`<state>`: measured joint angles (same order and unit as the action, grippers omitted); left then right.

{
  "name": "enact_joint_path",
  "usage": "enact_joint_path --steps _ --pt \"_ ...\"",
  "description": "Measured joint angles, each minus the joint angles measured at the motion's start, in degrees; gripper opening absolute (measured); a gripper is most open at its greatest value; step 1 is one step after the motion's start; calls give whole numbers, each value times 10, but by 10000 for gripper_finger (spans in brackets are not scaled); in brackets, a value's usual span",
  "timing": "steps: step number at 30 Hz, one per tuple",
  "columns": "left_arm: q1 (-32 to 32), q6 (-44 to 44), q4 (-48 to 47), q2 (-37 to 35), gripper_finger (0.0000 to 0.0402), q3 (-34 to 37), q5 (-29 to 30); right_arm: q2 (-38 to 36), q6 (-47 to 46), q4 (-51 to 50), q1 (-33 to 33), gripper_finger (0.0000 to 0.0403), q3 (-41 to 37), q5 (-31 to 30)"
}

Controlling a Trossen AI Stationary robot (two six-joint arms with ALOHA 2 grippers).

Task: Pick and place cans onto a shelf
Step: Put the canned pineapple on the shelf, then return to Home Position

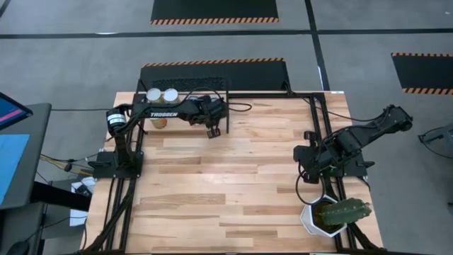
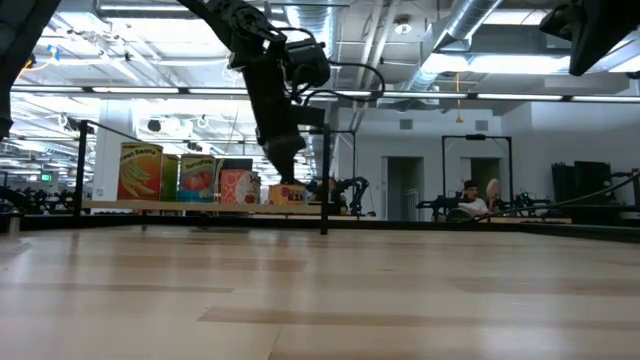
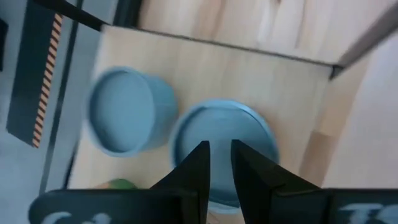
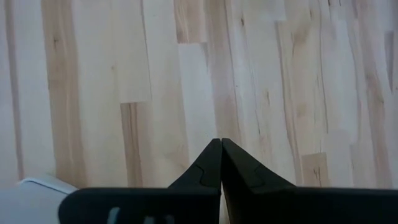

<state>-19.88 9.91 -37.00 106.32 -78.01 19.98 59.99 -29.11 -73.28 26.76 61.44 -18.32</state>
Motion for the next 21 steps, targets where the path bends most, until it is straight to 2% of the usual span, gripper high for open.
enact_joint_path --steps 4,9,16,18,21 --pt "0 2 -7 0 56 -24 2 0 -8 0 0 27 0 0" --pt "0 2 -78 0 56 -66 19 0 -9 0 0 27 0 0" --pt "12 -47 -276 0 56 -164 99 0 -9 0 0 27 0 1" --pt "24 -64 -342 -4 56 -203 104 0 -9 0 0 27 0 -6" --pt "44 -98 -452 -10 56 -249 81 0 -9 10 0 27 0 -62"
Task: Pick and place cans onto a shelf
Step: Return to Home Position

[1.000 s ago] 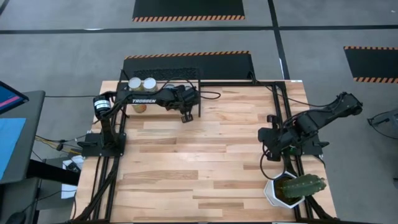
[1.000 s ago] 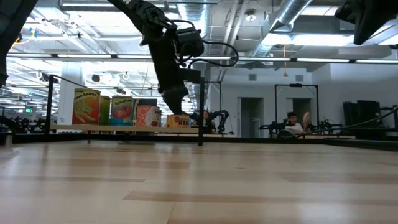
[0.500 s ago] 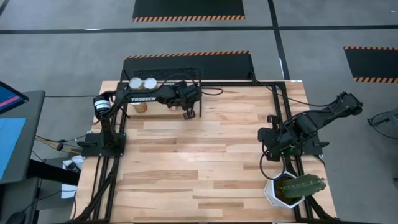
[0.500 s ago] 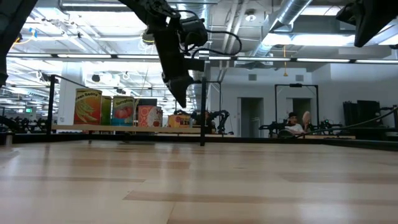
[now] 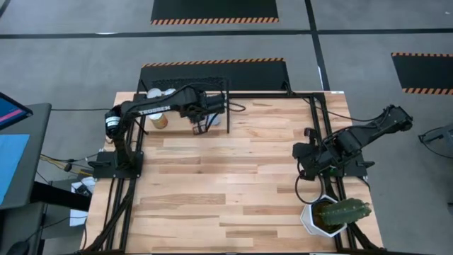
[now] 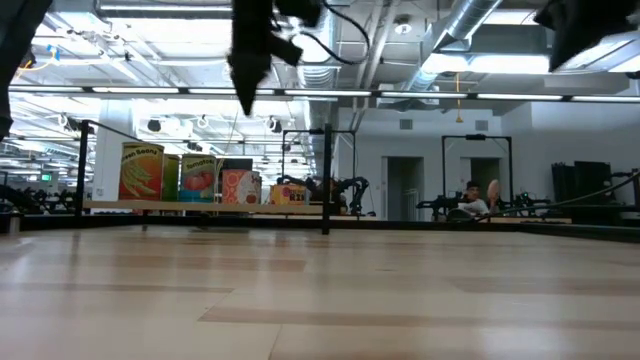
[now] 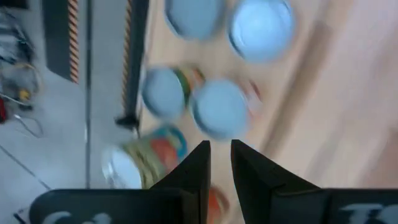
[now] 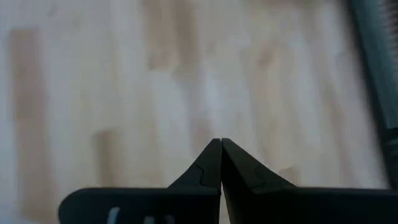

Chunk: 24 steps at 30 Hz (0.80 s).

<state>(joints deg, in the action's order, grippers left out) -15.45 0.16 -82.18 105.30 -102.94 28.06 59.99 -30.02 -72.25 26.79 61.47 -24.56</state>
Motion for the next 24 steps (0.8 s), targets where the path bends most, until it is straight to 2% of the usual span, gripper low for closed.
enact_joint_path --steps 3,8,11,16,21,24 --pt "19 -38 -81 -17 56 -17 -25 0 0 14 -6 27 0 -72" --pt "54 -93 -79 -77 56 25 -91 0 2 12 -26 24 0 -147" --pt "82 -110 -80 -110 56 54 -108 0 3 12 -35 22 0 -187" --pt "133 -166 -79 -159 56 77 -111 0 0 16 -45 26 1 -150" --pt "169 -129 -79 -197 56 78 -136 0 18 28 -45 30 1 -129" --pt "187 -169 -66 -214 56 78 -160 0 19 37 -45 31 1 -126"
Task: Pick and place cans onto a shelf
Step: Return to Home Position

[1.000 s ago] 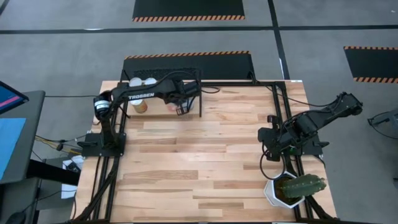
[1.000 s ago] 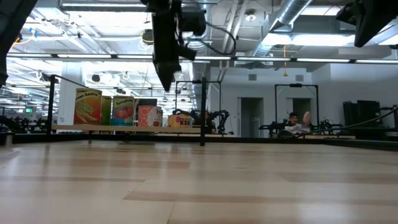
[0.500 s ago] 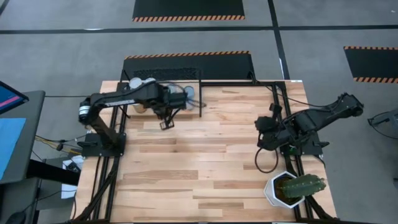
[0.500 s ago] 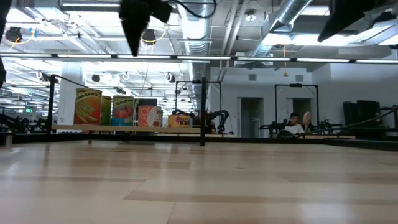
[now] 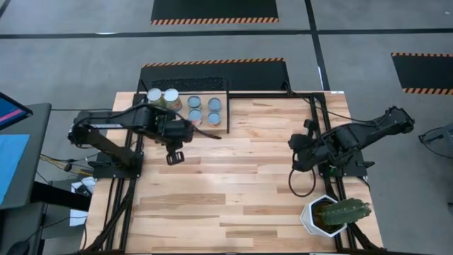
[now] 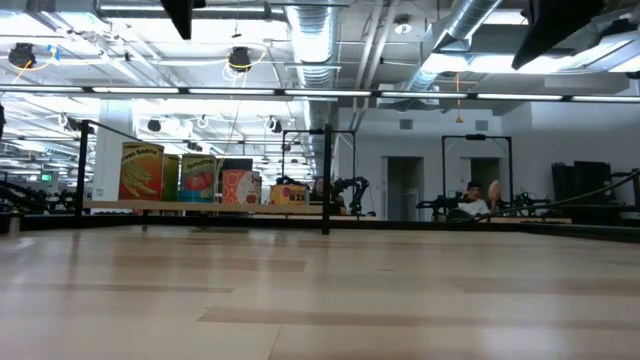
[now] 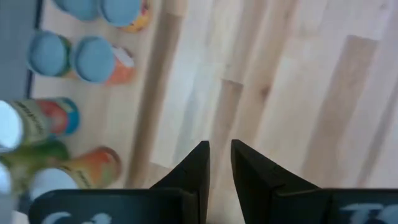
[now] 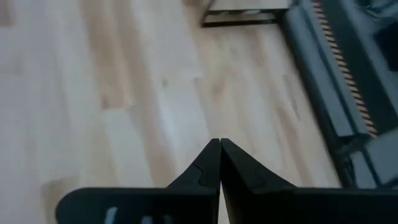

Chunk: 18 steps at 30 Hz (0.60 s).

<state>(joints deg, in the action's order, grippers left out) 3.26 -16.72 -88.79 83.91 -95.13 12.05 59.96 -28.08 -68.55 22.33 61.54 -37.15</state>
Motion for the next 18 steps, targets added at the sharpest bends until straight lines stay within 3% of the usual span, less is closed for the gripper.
enact_joint_path --steps 4,6,9,14,18 --pt "22 -51 -9 -6 56 0 -10 0 56 15 -6 30 13 65" --pt "30 -26 -8 -17 56 10 -12 -9 82 50 -11 29 10 72" --pt "38 -23 73 -82 56 61 -2 -54 145 125 -18 29 -28 101" --pt "47 32 316 -250 56 243 -76 -169 252 299 -59 31 -141 290" --pt "46 51 542 -387 56 441 -108 -264 264 417 -113 30 -241 360"
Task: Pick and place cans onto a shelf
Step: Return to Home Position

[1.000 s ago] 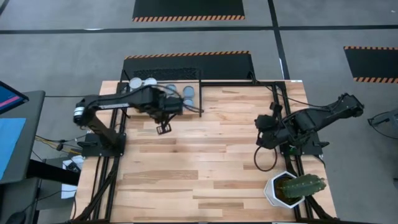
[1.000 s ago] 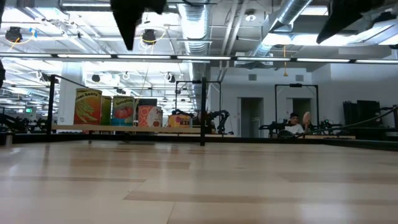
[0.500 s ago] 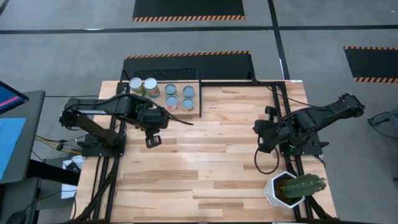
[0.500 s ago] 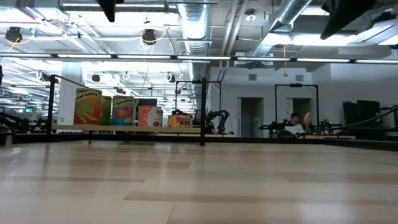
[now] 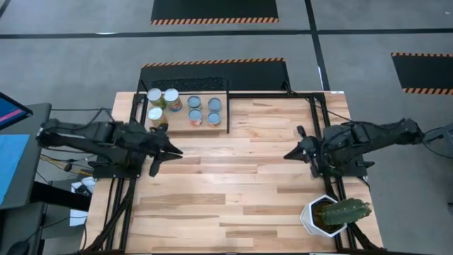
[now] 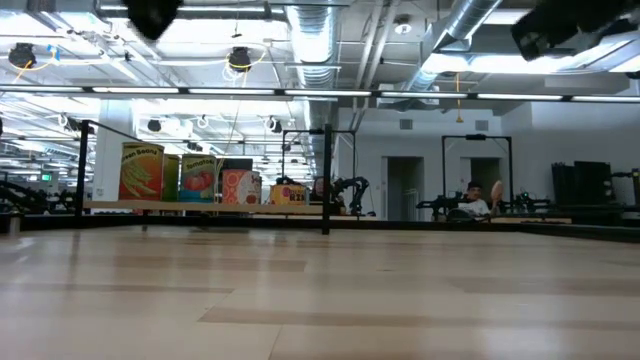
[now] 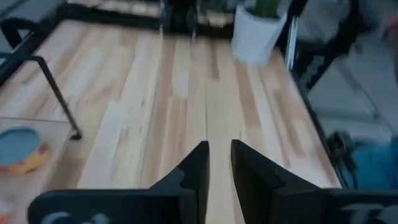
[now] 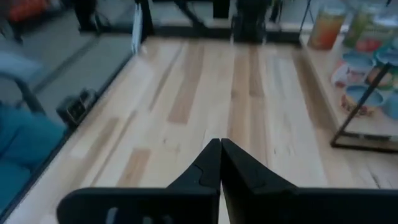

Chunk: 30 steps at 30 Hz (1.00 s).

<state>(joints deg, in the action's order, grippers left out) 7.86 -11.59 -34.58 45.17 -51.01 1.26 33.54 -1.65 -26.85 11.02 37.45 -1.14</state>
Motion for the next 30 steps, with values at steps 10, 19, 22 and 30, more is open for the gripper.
enact_joint_path --steps 10,19,22,30 --pt "-5 -51 384 -176 56 362 -42 -155 -31 129 -117 31 -179 147" --pt "-6 -39 475 -246 56 453 -37 -249 -46 139 -194 32 -248 235" --pt "-6 -37 498 -267 56 475 -51 -278 -57 141 -212 32 -268 249" --pt "-6 -40 492 -313 56 504 -50 -333 -58 101 -246 33 -285 266"
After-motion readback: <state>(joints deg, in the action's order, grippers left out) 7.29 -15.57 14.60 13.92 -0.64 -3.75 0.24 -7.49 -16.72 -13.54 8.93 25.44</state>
